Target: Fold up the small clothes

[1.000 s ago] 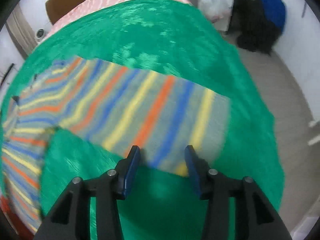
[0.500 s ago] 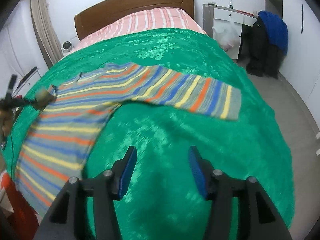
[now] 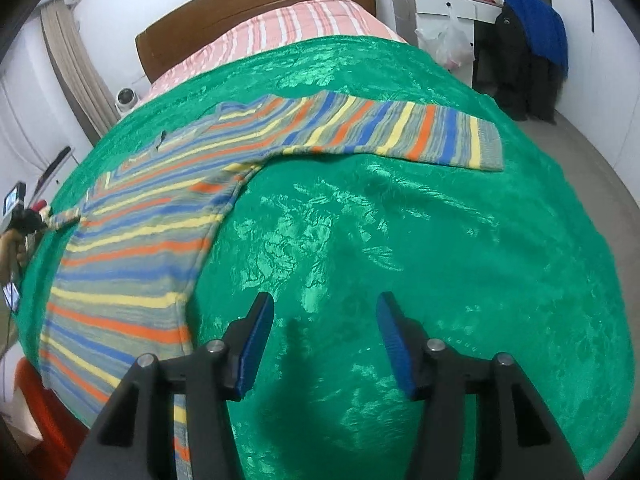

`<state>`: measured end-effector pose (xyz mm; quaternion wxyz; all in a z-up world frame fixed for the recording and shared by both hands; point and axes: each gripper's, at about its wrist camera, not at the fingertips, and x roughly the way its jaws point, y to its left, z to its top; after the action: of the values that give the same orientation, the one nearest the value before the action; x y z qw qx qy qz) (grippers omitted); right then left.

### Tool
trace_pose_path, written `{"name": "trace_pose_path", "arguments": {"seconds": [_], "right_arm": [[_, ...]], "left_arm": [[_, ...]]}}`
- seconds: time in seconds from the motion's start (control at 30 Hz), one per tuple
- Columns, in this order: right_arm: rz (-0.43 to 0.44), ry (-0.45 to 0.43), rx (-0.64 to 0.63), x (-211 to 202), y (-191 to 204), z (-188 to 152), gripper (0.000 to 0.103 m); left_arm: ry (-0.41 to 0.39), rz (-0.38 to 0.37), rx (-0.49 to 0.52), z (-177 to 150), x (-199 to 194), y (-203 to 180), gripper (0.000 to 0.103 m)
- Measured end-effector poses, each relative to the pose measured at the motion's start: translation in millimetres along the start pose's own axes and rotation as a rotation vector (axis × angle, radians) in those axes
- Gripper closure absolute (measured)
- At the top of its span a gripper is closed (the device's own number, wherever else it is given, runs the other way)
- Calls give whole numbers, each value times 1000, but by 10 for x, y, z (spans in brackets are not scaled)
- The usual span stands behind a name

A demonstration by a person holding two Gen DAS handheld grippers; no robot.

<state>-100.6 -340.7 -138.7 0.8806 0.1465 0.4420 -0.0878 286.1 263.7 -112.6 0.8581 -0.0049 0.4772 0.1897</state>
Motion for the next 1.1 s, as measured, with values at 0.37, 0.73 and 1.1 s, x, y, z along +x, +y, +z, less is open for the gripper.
{"name": "trace_pose_path", "arguments": {"seconds": [0.37,0.73,1.1], "right_arm": [[189,94,-15,-198,121,-83,36],[410,390,-167,59,724,-736,51],[204,432,-217,-113,512,-644,100]], "left_arm": [[238,-496,130,-1424,-684,192,38],[337,-684,440,-3011,-1353,-338,91],[401,-616,540,-3223,-1331,-371,100]]}}
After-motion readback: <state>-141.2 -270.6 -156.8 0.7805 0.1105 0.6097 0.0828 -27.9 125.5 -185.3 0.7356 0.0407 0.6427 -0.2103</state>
